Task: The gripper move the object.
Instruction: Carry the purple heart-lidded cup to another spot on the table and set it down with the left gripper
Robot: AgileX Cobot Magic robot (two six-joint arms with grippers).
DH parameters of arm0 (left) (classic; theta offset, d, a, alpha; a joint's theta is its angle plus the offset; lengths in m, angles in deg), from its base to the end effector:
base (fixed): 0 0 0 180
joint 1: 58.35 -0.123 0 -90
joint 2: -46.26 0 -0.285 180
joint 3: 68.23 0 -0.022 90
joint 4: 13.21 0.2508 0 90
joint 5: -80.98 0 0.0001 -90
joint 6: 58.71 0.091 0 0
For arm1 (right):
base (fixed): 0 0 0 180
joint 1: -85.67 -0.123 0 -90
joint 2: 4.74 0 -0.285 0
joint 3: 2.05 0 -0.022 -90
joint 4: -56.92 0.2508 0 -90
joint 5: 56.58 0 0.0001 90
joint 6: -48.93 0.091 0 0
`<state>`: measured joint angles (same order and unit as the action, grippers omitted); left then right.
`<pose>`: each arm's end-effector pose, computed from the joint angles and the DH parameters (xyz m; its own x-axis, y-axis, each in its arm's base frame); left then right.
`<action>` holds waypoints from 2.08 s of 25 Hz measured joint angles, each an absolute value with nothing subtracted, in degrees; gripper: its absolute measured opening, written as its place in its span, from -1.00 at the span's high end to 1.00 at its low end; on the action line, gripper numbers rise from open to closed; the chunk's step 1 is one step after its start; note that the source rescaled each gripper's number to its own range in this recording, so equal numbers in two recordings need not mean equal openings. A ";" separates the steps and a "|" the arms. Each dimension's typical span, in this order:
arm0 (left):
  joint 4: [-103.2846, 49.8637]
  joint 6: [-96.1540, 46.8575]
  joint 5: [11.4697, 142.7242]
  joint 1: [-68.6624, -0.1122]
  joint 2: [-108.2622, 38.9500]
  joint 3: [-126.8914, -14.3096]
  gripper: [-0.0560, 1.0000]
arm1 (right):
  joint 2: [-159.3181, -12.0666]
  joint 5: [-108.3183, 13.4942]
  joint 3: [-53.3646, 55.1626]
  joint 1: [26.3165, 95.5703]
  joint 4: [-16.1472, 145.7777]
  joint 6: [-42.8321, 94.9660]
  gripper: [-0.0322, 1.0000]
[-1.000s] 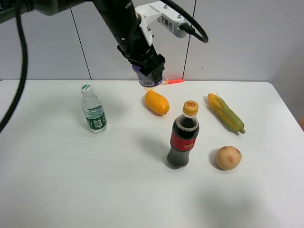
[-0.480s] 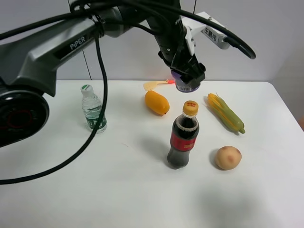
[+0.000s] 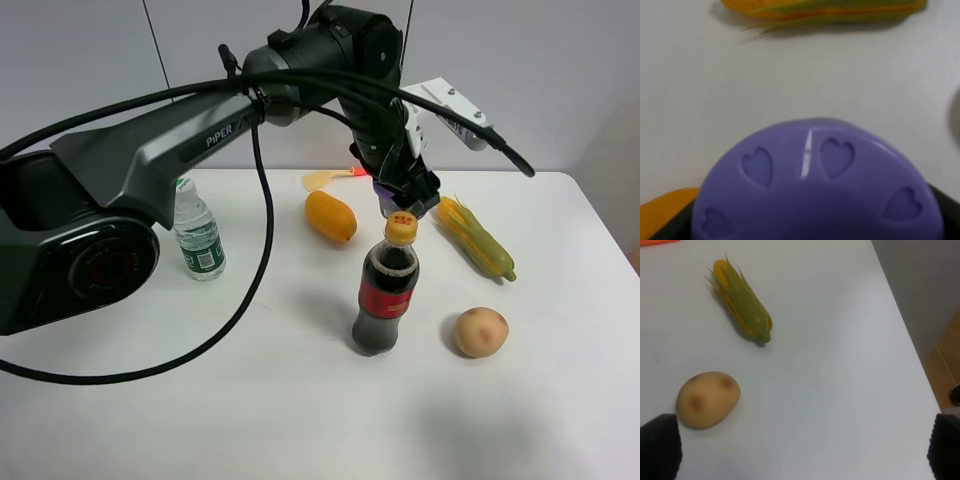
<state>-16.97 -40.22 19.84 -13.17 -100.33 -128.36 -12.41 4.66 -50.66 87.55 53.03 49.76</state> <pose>0.3738 -0.3836 0.2407 -0.3604 0.7690 -0.5279 0.8698 0.4815 0.1075 -0.0057 -0.0052 0.2766 -0.4624 -0.0030 -0.8867 0.0771 0.9961 -0.0436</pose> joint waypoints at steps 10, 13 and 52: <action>-16.32 -55.93 22.13 -13.17 -106.81 -128.36 0.84 | -12.41 4.66 -50.66 87.55 53.03 49.76 -1.00; -14.63 -60.17 23.00 -13.17 -108.28 -128.36 0.84 | -12.41 4.66 -50.66 87.55 53.03 49.76 -1.00; -14.18 -46.72 28.13 -10.73 -114.04 -128.36 0.84 | -12.41 4.66 -50.66 87.55 53.03 49.76 -1.00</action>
